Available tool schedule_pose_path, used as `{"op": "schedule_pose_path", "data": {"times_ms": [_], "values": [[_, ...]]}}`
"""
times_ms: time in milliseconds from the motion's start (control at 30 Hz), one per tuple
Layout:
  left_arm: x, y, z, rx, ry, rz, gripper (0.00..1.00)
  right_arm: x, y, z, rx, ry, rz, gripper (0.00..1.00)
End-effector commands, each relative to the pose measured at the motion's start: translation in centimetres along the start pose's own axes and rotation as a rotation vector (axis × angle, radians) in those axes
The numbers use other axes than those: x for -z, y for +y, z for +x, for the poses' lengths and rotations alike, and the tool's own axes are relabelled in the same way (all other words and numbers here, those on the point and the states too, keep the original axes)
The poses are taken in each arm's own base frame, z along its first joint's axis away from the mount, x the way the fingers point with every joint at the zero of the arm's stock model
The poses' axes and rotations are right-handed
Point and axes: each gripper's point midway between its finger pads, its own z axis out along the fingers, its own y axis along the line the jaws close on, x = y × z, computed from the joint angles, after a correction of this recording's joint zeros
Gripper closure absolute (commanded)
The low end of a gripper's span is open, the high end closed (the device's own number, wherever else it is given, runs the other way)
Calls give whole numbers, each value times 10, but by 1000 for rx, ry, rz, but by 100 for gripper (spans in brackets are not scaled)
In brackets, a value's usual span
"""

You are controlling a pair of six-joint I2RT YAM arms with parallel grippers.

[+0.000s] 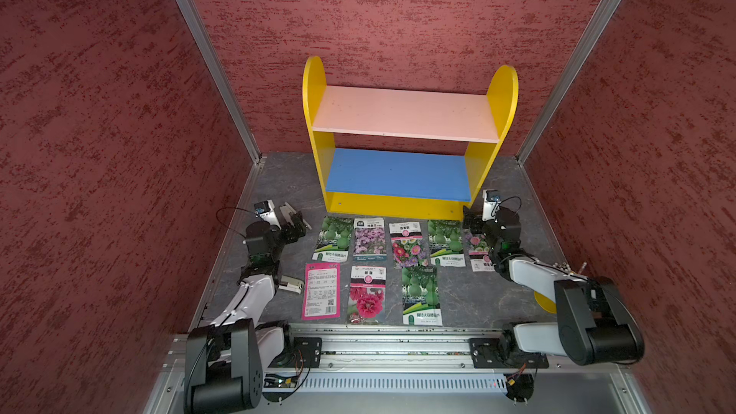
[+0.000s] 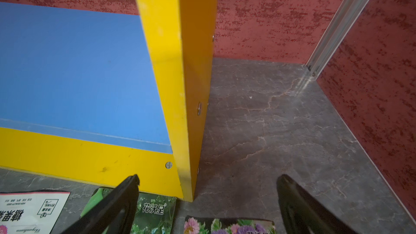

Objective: Take the seed bag off the shelf
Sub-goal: Reset both arms

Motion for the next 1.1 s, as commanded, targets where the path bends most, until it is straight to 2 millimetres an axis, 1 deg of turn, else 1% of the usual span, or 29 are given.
{"op": "schedule_pose_path", "data": {"times_ms": [0, 133, 233, 267, 367, 400, 467, 567, 667, 767, 867, 1067], "values": [[1, -7, -19, -42, -104, 53, 0, -3, 4, -7, 10, -63, -41, 2], [-1, -3, -18, -38, -140, 76, 0, -9, 5, -1, 8, -50, -59, 2], [-7, -1, -14, -29, -161, 102, 0, -8, 6, -1, 8, -64, -65, 2], [-8, -3, -14, -21, -172, 131, 0, -7, 6, -1, 6, -65, -69, 2], [-12, -2, -16, -35, -201, 142, 0, -7, 5, -2, -2, -71, -75, 2], [-14, -1, -15, -28, -202, 148, 0, -11, 3, 7, -8, -50, -75, 2], [-18, -4, -10, -36, -202, 176, 0, -12, 3, 12, -13, -59, -85, 2], [-16, -4, -8, -42, -208, 173, 0, -12, 1, 17, -24, -70, -83, 2], [-19, -12, -6, -73, -202, 187, 0, -12, -3, 18, -45, -71, -82, 2], [-25, -21, 0, -129, -189, 175, 0, -12, -3, 19, -46, -69, -82, 2], [-35, -28, 11, -172, -170, 169, 0, -11, -6, 19, -52, -73, -65, 2], [-46, -39, 15, -226, -125, 168, 0, -14, -11, 19, -64, -60, -34, 2]]}}
